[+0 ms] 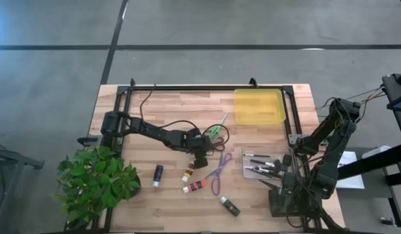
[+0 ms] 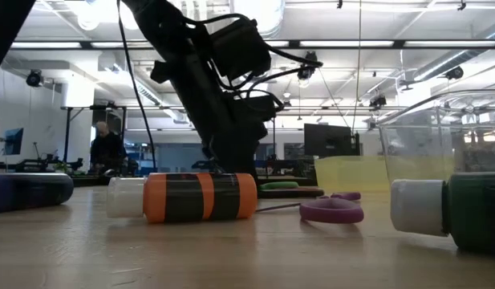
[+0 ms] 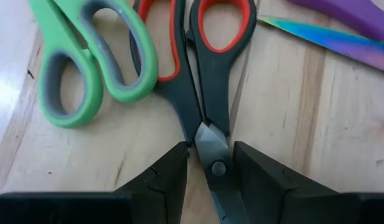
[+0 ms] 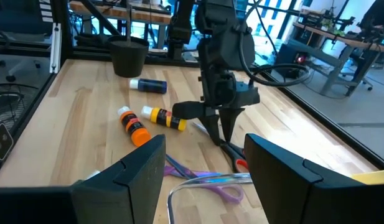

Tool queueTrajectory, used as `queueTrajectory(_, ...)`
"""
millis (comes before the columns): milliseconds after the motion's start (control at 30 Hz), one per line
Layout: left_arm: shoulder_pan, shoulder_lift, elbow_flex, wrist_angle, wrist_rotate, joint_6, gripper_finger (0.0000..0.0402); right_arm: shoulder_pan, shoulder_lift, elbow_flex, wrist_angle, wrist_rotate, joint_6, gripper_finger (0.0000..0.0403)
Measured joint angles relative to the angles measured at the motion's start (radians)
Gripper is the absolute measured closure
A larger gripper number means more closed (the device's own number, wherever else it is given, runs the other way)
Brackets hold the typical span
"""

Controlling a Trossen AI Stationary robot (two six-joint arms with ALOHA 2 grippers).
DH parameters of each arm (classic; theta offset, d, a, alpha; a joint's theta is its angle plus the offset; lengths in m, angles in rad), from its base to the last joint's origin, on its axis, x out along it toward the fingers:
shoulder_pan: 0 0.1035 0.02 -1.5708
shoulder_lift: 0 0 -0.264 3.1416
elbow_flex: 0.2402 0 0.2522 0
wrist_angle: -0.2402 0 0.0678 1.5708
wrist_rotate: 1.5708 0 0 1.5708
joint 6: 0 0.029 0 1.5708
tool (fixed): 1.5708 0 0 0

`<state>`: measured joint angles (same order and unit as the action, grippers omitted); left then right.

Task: Pick & Place Paint Supplies
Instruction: Put the black scissors into the yellow bin

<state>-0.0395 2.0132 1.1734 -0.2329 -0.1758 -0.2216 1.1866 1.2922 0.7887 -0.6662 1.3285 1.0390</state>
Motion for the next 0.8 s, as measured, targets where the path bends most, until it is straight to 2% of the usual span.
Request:
queueTrajectory(300, 0.001, 0.045, 0.006, -0.003, -0.007, -0.054, 0.0276, 0.000, 0.000, 0.000, 0.003, 0.000, 0.000, 0.0184)
queueTrajectory(500, 0.003, 0.041, 0.006, -0.009, 0.001, -0.064, 0.0359, 0.000, 0.000, 0.000, 0.003, 0.000, 0.000, 0.0184)
queueTrajectory(800, 0.006, -0.010, -0.005, 0.012, 0.016, -0.027, 0.0359, 0.000, 0.000, 0.000, 0.004, 0.000, 0.000, 0.0184)
